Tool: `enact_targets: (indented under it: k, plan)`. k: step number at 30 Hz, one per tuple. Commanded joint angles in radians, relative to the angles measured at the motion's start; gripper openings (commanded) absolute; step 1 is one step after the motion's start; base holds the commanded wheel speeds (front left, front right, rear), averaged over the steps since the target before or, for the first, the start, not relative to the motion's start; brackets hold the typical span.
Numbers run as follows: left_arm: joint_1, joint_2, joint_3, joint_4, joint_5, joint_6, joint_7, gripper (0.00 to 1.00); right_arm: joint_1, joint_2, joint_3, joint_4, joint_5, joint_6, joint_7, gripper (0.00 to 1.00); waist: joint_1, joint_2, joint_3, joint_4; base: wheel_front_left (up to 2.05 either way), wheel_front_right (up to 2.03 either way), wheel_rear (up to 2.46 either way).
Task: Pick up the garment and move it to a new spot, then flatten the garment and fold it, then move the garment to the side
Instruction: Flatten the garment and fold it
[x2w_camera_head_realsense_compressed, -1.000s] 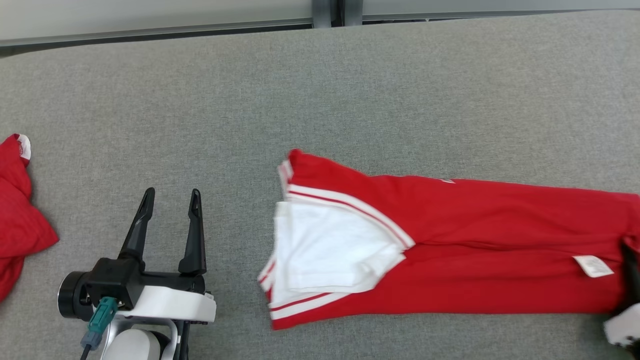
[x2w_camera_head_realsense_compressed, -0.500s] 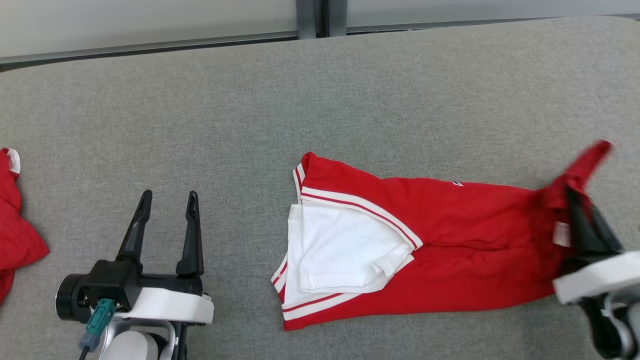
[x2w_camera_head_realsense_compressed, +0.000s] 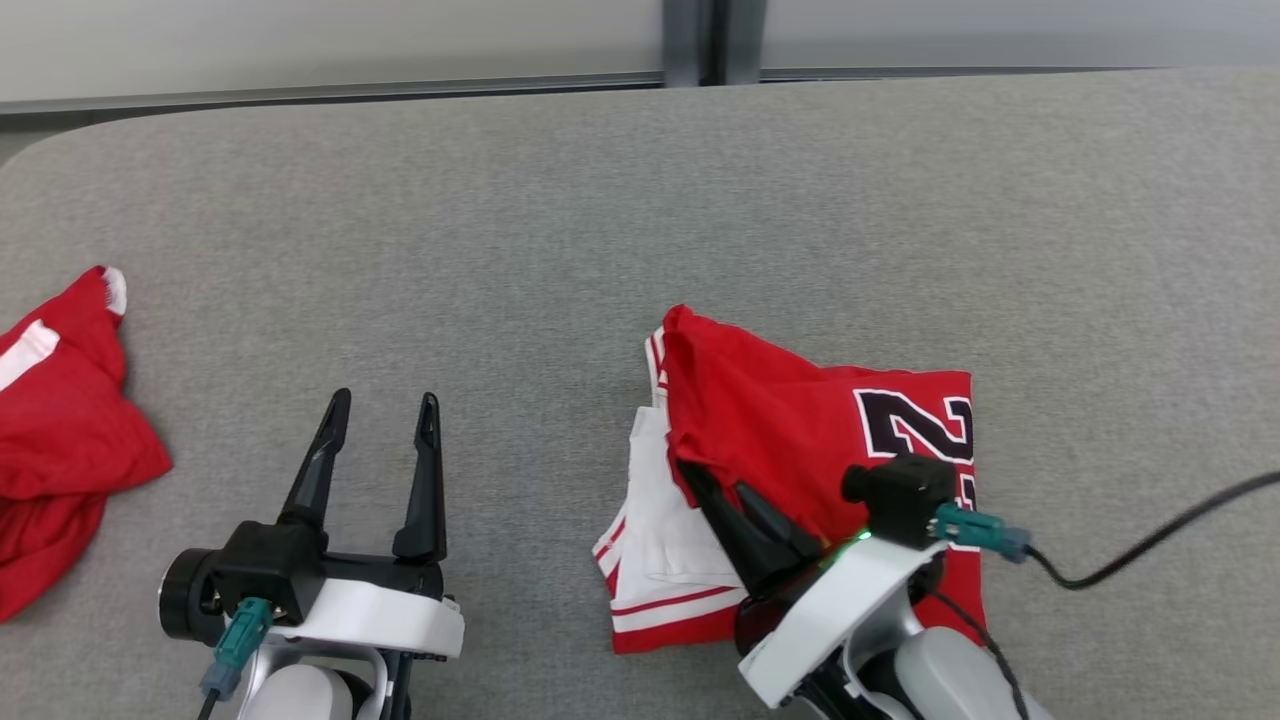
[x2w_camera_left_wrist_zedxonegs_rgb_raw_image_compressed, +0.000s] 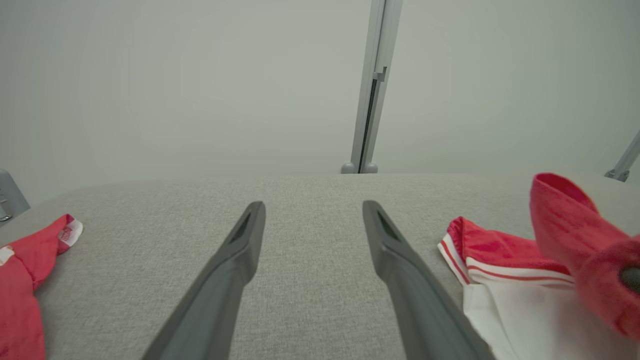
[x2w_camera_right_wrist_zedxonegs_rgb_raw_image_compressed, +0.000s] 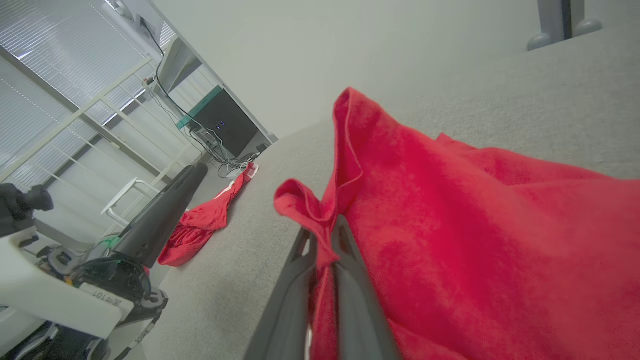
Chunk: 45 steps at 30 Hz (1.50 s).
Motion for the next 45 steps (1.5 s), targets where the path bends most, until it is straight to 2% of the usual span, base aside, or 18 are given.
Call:
enact_targets:
  k: [1, 6, 10, 14, 18, 19, 20, 21, 22, 25, 30, 35, 40, 45]
  plan:
    - [-0.012, -0.002, -0.003, 0.004, 0.006, -0.002, -0.001, 1.0, -0.025, 0.003, 0.027, 0.038, 0.003, 0.0, -0.017, 0.0, 0.0, 0.0, 0.002, 0.025, 0.0, 0.0, 0.0]
    - [-0.02, -0.014, -0.019, 0.008, 0.008, -0.009, -0.001, 1.0, -0.082, 0.017, 0.086, 0.192, 0.028, 0.0, -0.072, 0.0, 0.0, 0.0, 0.01, 0.066, 0.0, 0.0, 0.0]
    - [-0.021, -0.019, -0.023, 0.007, 0.011, -0.008, -0.001, 1.0, -0.114, 0.02, 0.073, 0.3, 0.026, 0.0, -0.13, 0.0, 0.0, 0.0, 0.015, 0.079, 0.0, 0.0, 0.0]
    - [-0.026, -0.022, -0.025, 0.002, 0.016, -0.007, -0.001, 1.0, -0.141, 0.019, 0.054, 0.372, 0.028, 0.0, -0.19, 0.0, 0.0, 0.0, 0.024, 0.082, 0.0, 0.0, 0.0]
    - [-0.032, -0.024, -0.028, -0.002, 0.02, -0.009, -0.001, 1.0, -0.167, 0.021, 0.085, 0.41, 0.06, 0.0, -0.205, 0.0, 0.0, 0.0, 0.036, 0.077, 0.0, 0.0, 0.0]
    - [-0.033, -0.025, -0.028, -0.002, 0.02, -0.009, -0.001, 1.0, -0.171, 0.021, 0.101, 0.409, 0.071, 0.0, -0.205, 0.13, 0.0, 0.0, 0.038, 0.076, 0.0, 0.0, 0.0]
    - [-0.035, -0.025, -0.027, -0.002, 0.02, -0.009, -0.001, 1.0, -0.178, 0.023, 0.118, 0.404, 0.08, 0.0, -0.211, 0.4, 0.0, 0.0, 0.04, 0.074, 0.0, 0.0, 0.0]
    - [-0.037, -0.026, -0.025, -0.004, 0.02, -0.008, -0.001, 1.0, -0.188, 0.024, 0.135, 0.397, 0.079, 0.0, -0.217, 0.97, 0.0, 0.0, 0.041, 0.072, 0.0, 0.0, 0.0]
    - [-0.037, -0.026, -0.023, -0.004, 0.02, -0.008, -0.001, 1.0, -0.197, 0.026, 0.15, 0.387, 0.076, 0.002, -0.225, 1.0, 0.0, 0.0, 0.042, 0.07, 0.0, 0.0, 0.0]
    - [-0.032, -0.026, -0.018, -0.006, 0.022, -0.006, -0.001, 1.0, -0.23, 0.005, 0.172, 0.342, 0.024, 0.002, -0.26, 1.0, 0.0, 0.0, 0.04, 0.061, 0.0, 0.0, 0.0]
    - [-0.016, -0.027, -0.008, -0.006, 0.028, -0.004, -0.001, 1.0, -0.219, -0.051, 0.14, 0.233, -0.028, 0.001, -0.284, 1.0, 0.0, 0.0, 0.033, 0.04, 0.0, 0.0, 0.0]
    - [-0.011, -0.024, 0.003, -0.009, 0.037, -0.007, -0.001, 1.0, -0.157, -0.135, -0.065, 0.094, -0.17, 0.001, -0.296, 1.0, 0.0, 0.0, 0.026, 0.016, 0.0, 0.0, 0.0]
    - [-0.005, -0.017, 0.015, -0.01, 0.037, -0.008, -0.001, 1.0, -0.041, -0.164, -0.303, 0.0, -0.318, 0.001, -0.296, 1.0, 0.0, 0.0, 0.016, -0.001, 0.0, 0.0, 0.0]
    - [0.001, -0.009, 0.025, -0.006, 0.036, -0.008, -0.001, 1.0, 0.07, -0.162, -0.437, -0.038, -0.399, 0.001, -0.271, 1.0, 0.0, 0.0, -0.002, -0.012, 0.0, 0.0, 0.0]
